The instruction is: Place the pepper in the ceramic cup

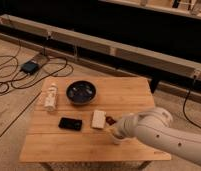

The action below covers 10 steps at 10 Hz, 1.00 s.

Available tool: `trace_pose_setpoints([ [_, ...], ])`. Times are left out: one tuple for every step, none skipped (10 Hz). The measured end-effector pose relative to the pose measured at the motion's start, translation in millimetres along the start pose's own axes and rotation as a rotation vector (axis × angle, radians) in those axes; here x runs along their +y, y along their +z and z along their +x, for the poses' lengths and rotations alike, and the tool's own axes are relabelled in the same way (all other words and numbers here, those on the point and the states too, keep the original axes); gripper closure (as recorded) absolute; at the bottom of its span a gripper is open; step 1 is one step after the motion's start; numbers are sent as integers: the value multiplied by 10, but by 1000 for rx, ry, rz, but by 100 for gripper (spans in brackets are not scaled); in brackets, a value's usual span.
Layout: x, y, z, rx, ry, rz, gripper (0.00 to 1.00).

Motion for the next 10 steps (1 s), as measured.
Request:
trace_pose_setpoints([
  [-1,0,26,0,2,3,27],
  [-7,-2,34,-2,1,7,21],
  [-10,-1,36,-3,-1,10,20],
  [-24,1,24,-6,-13,15,20],
  [-36,3,8,-8,-24,19,20],
  [-31,7,3,-8,-25,18,20],
  [-33,6,4,-8,-25,18,20],
  [-33,6,7,-8,-25,18,20],
  [-33,6,6,-8,-25,18,20],
  [-33,6,6,-8,-25,18,20],
])
